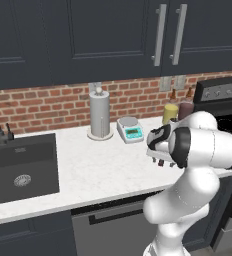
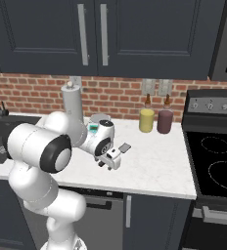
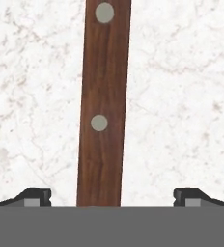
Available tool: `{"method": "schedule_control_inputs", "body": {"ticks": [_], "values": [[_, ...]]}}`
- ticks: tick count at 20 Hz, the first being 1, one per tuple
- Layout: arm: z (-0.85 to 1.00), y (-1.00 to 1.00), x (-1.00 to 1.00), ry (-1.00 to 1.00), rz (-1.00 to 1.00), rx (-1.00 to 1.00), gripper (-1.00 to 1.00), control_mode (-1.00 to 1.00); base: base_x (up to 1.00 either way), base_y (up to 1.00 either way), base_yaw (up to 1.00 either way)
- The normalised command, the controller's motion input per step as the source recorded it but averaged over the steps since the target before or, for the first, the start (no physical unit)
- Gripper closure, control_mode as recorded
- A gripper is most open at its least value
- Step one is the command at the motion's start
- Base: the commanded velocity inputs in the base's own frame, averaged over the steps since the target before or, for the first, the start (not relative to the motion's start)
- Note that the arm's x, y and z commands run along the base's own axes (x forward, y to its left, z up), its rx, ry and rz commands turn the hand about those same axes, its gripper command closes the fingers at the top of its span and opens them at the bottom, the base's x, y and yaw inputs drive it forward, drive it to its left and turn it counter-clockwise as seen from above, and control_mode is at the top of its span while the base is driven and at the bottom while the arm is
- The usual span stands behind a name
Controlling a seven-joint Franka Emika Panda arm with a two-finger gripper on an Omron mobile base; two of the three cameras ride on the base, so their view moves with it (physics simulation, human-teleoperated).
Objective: Put the garlic and mushroom in the pot. Retrieve the spatula and lightly stir the vegetables in the pot.
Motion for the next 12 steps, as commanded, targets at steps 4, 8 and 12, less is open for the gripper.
{"method": "schedule_control_inputs", "body": {"ticks": [4, 8, 12], "values": [[-0.28, 0.0, 0.15, 0.0, 0.0, 0.0, -1.0, -1.0, 0.0, 0.0, 0.0], [-0.33, 0.0, 0.15, 0.0, 0.0, 0.0, -1.0, -1.0, 0.0, 0.0, 0.0], [-0.39, 0.0, 0.18, 0.02, 0.0, 0.0, 1.0, -1.0, 0.0, 0.0, 0.0]]}}
